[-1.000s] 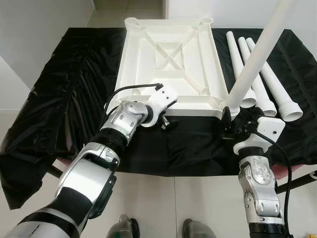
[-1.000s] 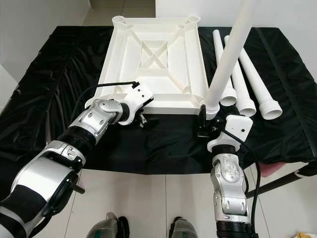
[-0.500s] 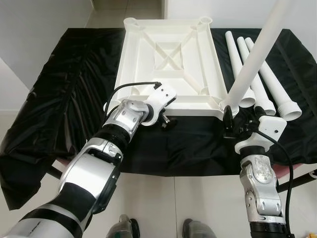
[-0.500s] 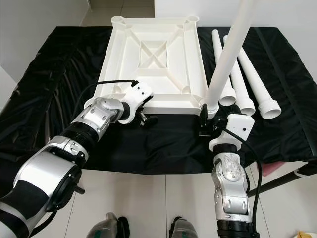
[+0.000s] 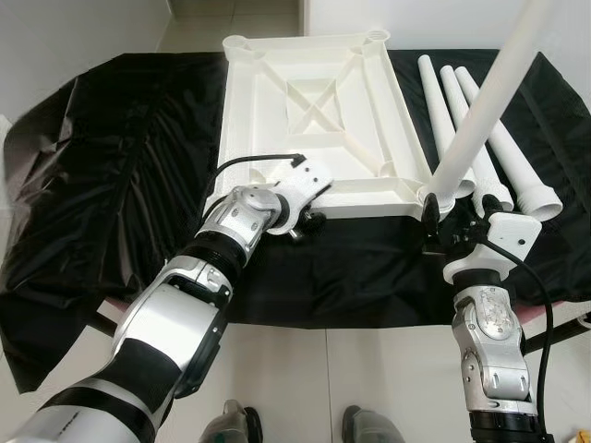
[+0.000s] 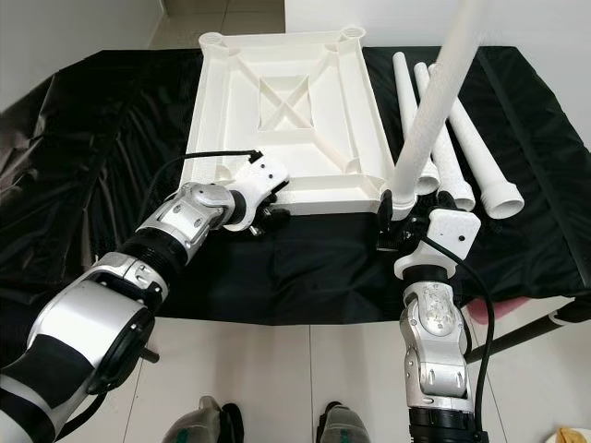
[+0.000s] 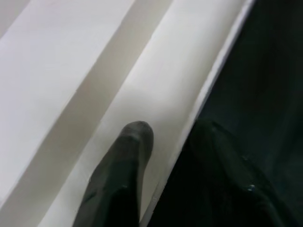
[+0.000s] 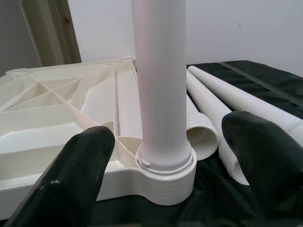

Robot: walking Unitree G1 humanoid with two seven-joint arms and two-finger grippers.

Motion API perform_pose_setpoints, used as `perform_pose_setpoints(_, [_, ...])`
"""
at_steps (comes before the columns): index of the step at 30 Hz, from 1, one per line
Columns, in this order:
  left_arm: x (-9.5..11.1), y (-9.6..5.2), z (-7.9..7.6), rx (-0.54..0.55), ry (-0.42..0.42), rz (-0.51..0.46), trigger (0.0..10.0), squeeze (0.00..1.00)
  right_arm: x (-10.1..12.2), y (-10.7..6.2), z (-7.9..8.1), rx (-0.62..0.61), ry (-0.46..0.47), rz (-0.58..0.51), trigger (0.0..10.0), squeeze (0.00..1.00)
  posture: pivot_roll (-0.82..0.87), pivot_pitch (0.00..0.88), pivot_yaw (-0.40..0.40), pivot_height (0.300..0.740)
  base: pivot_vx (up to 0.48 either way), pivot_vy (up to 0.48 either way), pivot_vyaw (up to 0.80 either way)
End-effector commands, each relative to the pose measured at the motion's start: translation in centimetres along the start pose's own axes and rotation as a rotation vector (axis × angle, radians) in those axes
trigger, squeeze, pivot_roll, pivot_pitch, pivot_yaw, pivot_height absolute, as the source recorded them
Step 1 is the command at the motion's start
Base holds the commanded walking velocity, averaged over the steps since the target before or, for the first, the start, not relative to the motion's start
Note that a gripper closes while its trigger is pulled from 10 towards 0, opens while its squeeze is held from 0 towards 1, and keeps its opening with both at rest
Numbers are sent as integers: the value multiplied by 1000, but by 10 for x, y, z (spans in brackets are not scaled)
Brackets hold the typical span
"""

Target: Building children table

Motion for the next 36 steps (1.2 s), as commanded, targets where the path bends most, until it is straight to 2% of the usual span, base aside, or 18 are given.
perform_pose_setpoints(1, [-22,0,5,50,-52,52,0,0,1,-1,0,0,3,4,10000,0,-123,131,98,740,0,0,0])
perform_pose_setpoints(10, [-24,-1,4,52,-55,53,0,0,2,0,-1,-4,-1,2,10000,0,-123,133,101,740,0,0,0])
perform_pose_setpoints(18, [-29,-4,9,103,-116,40,0,0,1,-1,-3,-9,-4,4,10000,0,-117,135,94,740,0,0,0])
perform_pose_setpoints(19, [-32,-4,8,112,-119,53,10000,0,1,0,-3,-7,-5,4,10000,0,-115,137,92,740,0,0,0])
perform_pose_setpoints(26, [-36,-6,13,193,-109,65,10000,0,2,2,-3,0,-11,0,10000,0,-114,136,90,740,0,0,0])
perform_pose_setpoints(32, [-37,-11,12,243,-142,47,10000,0,3,2,-5,-2,-17,-2,10000,0,-113,134,84,740,0,0,0])
perform_pose_setpoints(34, [-40,-15,9,269,-152,47,10000,0,2,2,-6,0,-21,-2,10000,0,-109,133,79,740,0,0,0])
perform_pose_setpoints(36, [-42,-19,-1,262,-159,43,10000,0,2,3,-6,6,-25,-3,10000,0,-105,133,73,740,0,0,0])
Point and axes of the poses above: a point about 5 cm out from each wrist's last joint towards the gripper, its own y axis pointing out of the wrist towards the gripper, its own x axis along the axis of the wrist's last joint, z = x × y, the point moved 4 cm from there along y, pointing out of the wrist towards the gripper, and after that the axes turned 7 degrees about -y, right-handed, at the moved point
